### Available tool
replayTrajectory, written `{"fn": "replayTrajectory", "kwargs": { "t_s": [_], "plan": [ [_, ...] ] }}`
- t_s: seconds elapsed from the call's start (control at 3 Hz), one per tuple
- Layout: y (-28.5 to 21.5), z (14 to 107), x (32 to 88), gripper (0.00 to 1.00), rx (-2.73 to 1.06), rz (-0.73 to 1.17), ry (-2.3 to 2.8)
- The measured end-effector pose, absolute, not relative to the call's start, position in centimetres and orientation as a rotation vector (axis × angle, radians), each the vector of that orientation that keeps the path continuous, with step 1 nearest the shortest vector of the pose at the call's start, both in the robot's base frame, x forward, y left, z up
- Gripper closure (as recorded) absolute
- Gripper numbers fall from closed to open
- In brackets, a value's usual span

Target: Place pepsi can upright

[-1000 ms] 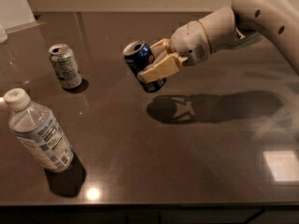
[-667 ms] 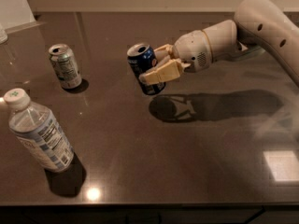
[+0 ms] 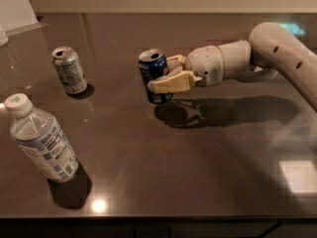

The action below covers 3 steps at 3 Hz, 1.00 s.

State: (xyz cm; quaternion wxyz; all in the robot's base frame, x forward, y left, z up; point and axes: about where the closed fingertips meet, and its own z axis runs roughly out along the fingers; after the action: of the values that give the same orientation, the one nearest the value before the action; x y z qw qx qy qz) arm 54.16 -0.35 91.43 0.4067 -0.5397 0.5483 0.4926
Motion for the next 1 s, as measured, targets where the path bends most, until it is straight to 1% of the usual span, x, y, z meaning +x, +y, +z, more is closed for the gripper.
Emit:
{"fn": "replayTrajectory", "kwargs": {
  "t_s": [0.33,1.0],
  "plan": [
    [-0.5,90.8,54.4,1.0,-1.309,1.257,1.349],
    [-1.0,89.6,54.6,1.0,-1.274,1.215,1.283]
  ]
}}
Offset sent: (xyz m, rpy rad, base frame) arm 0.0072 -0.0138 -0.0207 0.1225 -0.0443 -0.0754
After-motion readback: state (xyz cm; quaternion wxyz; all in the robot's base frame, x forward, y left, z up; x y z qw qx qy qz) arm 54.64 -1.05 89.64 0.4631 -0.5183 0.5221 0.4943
